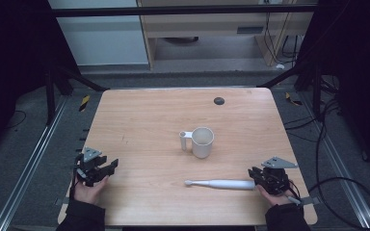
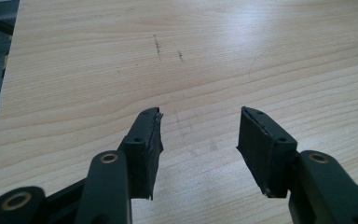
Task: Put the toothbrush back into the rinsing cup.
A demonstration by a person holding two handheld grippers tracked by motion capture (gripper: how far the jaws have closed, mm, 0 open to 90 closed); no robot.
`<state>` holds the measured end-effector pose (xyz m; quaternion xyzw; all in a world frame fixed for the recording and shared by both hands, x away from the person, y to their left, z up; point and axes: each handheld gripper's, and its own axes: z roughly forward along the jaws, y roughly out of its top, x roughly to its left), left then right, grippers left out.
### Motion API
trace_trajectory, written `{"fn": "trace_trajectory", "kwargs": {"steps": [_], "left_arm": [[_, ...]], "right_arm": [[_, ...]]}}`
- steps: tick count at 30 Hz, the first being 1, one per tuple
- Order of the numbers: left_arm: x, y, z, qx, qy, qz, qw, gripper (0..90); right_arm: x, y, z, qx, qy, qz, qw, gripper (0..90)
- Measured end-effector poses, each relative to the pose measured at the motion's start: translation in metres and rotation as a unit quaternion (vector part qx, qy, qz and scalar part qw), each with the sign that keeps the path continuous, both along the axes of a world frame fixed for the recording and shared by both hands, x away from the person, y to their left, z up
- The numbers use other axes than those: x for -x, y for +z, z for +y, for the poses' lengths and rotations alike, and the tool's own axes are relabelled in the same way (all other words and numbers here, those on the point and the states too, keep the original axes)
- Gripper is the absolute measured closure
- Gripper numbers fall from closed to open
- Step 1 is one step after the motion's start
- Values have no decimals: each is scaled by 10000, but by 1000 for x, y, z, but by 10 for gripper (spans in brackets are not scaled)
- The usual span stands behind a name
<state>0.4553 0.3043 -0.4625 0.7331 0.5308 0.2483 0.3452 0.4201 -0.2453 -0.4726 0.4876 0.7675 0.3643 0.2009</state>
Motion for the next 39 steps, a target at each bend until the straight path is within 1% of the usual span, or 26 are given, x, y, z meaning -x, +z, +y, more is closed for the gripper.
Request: {"fn": "trace_trajectory", "kwargs": {"steps": [2, 3, 5, 6, 10, 17, 22, 23, 27, 34, 36, 38, 39], "left_arm": [[0, 0, 0, -5, 2, -1, 10000, 481], [0, 0, 0, -5, 2, -1, 10000, 481], [0, 0, 0, -29, -16, 15, 10000, 482], [0, 0, 0, -39, -21, 23, 10000, 481], [0, 0, -1, -64, -26, 29, 10000, 481], [0, -1, -1, -77, -21, 31, 10000, 481], [0, -1, -1, -95, -28, 44, 9999, 481], [0, -1, -1, -99, -27, 41, 9999, 482], [0, -1, -1, -104, -30, 41, 9999, 481], [0, -1, -1, -106, -31, 43, 9999, 481], [0, -1, -1, -109, -32, 38, 9999, 481], [0, -1, -1, -112, -35, 39, 9999, 481], [0, -1, -1, -111, -38, 45, 9999, 481]], "right_arm": [[0, -1, 1, -15, 41, 49, 10000, 823], [0, -1, 1, -15, 41, 49, 10000, 823], [1, -2, 3, 4, 112, 100, 9999, 859], [1, -3, 4, 41, 134, 96, 9999, 868], [1, -5, 5, 40, 176, 188, 9997, 892], [1, -7, 7, 92, 225, 295, 9993, 895], [2, -8, 7, 123, 239, 341, 9991, 895], [2, -9, 7, 154, 247, 321, 9991, 895], [3, -9, 7, 127, 244, 361, 9990, 895], [6, -10, 7, 171, 264, 380, 9988, 895], [7, -10, 7, 143, 265, 398, 9988, 895], [8, -10, 7, 187, 291, 413, 9985, 895], [8, -10, 7, 153, 290, 423, 9986, 895]]}}
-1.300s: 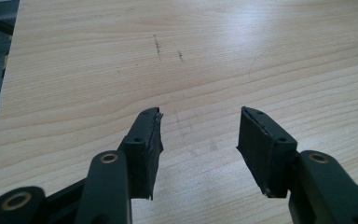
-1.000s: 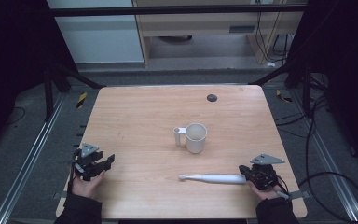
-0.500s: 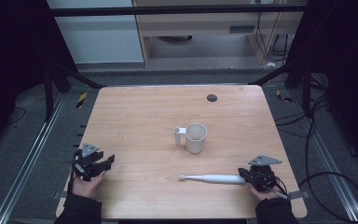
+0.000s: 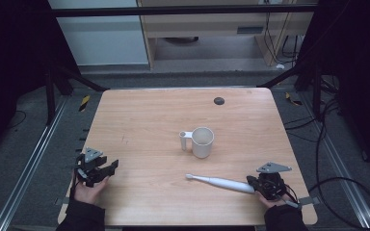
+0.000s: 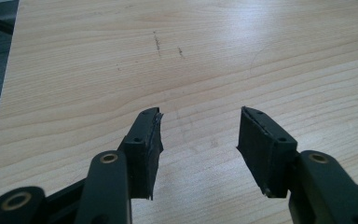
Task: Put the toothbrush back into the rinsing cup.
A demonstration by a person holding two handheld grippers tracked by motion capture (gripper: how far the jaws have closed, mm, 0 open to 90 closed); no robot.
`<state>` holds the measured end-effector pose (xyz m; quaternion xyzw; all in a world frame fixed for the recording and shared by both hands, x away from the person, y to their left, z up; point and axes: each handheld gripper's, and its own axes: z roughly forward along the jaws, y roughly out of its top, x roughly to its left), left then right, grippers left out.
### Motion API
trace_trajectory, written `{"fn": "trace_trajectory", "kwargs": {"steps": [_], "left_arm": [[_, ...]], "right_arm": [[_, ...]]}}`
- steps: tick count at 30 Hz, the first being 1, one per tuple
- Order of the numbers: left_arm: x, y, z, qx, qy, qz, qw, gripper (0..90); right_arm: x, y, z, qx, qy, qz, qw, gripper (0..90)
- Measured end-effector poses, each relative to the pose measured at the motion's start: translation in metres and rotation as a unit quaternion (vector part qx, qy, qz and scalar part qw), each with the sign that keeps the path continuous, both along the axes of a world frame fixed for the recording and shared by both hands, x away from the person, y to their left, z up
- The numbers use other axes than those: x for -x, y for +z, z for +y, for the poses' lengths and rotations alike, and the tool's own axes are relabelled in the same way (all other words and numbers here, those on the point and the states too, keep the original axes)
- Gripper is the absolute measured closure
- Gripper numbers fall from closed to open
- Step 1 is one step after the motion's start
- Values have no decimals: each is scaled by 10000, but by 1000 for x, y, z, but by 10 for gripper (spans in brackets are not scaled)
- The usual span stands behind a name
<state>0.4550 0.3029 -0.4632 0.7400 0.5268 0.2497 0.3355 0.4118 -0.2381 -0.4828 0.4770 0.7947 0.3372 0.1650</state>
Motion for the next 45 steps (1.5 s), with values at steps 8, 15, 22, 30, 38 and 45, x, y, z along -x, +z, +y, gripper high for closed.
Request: {"fn": "trace_trajectory", "kwargs": {"steps": [8, 15, 22, 30, 38, 45], "left_arm": [[0, 0, 0, -9, 7, -6, 10000, 481], [1, 0, 0, -17, 9, -11, 10000, 481], [1, 0, 0, -19, 6, -13, 10000, 482], [1, 0, 0, -22, 12, -14, 10000, 481], [0, 0, 0, -14, 7, -4, 10000, 482], [-1, 0, 0, -20, -17, 11, 10000, 481]], "right_arm": [[4, 0, 1, 26, 48, 13, 10000, 895], [7, 0, 2, 47, 66, 33, 10000, 896], [9, -1, 4, 25, 81, 79, 9999, 897], [11, -2, 4, 44, 121, 77, 9999, 896], [11, -1, 3, 52, 86, 66, 9999, 887], [7, 10, 0, 82, 15, -145, 9999, 843]]}}
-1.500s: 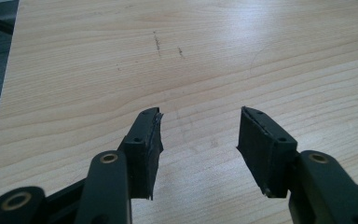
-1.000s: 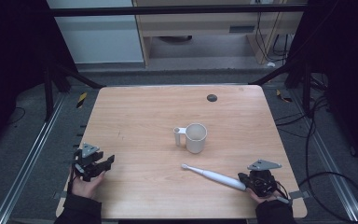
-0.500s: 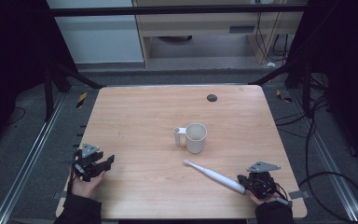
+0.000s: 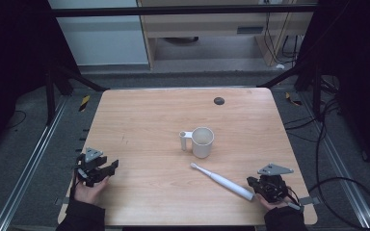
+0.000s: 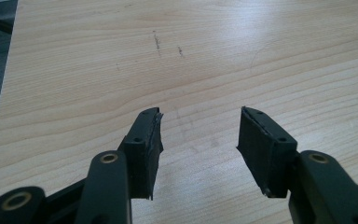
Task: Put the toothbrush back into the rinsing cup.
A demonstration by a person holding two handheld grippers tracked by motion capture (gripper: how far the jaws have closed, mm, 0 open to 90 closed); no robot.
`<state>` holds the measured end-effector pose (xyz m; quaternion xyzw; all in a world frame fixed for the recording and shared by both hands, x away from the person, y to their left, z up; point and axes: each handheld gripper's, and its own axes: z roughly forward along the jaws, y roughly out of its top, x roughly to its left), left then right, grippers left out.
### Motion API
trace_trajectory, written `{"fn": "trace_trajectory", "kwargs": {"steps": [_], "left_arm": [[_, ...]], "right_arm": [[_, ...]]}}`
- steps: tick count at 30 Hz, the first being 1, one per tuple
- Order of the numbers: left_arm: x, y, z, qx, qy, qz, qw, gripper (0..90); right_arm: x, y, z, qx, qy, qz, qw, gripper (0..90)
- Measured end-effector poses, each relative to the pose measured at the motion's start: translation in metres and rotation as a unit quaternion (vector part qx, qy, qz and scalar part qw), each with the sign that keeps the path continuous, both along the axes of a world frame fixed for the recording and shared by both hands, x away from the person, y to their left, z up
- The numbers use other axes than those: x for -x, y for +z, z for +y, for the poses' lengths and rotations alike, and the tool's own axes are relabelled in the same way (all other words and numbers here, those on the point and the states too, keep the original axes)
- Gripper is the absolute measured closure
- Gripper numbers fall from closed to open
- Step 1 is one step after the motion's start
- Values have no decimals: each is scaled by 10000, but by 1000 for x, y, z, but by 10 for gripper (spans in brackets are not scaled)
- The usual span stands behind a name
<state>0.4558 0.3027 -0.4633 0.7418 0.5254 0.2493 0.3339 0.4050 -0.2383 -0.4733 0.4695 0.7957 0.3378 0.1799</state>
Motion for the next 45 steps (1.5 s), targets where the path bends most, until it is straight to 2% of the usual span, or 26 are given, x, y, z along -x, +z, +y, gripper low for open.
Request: {"fn": "trace_trajectory", "kwargs": {"steps": [6, 13, 17, 19, 22, 25, 32, 37, 45], "left_arm": [[-1, 0, 0, -25, -11, 5, 10000, 478], [-2, -1, 0, -38, -22, 17, 10000, 477], [-2, -1, -1, -63, -47, 35, 10000, 471], [-2, -1, -1, -69, -55, 38, 10000, 468], [-3, -2, -1, -86, -64, 84, 9999, 465], [-3, -2, -1, -105, -82, 81, 9999, 463], [-3, -2, -3, -187, -106, 92, 9997, 463], [-3, -2, -4, -209, -120, 99, 9997, 463], [-4, -3, -4, -236, -149, 123, 9995, 463]], "right_arm": [[-7, 12, 2, 14, -23, -205, 9998, 758], [-13, 27, 6, -32, 8, -232, 9997, 662], [-20, 41, 13, -26, 132, -211, 9997, 615], [-23, 46, 16, 71, 169, -301, 9994, 612], [-29, 53, 23, 166, 289, -287, 9990, 610], [-33, 59, 31, 306, 443, -191, 9984, 605], [-40, 65, 46, 466, 717, 15, 9963, 595], [-47, 64, 59, 658, 974, 275, 9927, 587], [-52, 63, 72, 895, 1202, 459, 9876, 578]]}}
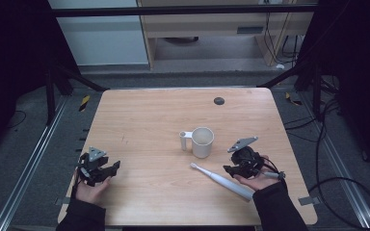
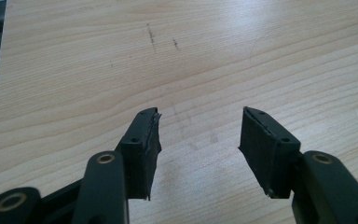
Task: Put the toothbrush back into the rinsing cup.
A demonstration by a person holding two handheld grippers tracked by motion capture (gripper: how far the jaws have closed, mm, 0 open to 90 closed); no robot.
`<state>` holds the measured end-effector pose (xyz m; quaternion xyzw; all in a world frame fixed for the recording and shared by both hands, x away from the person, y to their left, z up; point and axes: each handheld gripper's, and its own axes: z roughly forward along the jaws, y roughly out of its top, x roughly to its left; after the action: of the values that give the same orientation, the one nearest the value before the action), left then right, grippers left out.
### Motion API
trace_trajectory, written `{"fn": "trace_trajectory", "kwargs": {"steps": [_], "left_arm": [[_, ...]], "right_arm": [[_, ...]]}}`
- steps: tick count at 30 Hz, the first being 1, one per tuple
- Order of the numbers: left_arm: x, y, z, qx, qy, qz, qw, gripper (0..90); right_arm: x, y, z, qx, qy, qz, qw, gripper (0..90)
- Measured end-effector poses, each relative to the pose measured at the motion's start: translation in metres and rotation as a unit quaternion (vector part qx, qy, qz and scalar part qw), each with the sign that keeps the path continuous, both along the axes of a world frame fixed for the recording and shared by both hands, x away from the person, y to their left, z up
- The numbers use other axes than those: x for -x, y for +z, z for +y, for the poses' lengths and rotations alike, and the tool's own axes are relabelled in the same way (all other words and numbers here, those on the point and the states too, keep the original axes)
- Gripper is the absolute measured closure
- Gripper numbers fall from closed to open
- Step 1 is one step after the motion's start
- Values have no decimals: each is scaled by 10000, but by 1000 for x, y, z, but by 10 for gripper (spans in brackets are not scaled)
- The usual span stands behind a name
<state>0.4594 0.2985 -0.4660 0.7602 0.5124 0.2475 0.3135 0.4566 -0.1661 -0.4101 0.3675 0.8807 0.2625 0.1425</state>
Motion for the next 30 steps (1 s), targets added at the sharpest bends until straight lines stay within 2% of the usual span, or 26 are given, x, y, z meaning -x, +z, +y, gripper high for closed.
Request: {"fn": "trace_trajectory", "kwargs": {"steps": [11, 30], "left_arm": [[-1, -1, 0, -16, -13, 42, 10000, 462], [-1, -2, 0, -42, -30, 85, 10000, 459]], "right_arm": [[-5, -11, 12, 294, 155, 349, 9988, 574], [-8, -32, 26, 570, 314, 817, 9945, 577]]}}
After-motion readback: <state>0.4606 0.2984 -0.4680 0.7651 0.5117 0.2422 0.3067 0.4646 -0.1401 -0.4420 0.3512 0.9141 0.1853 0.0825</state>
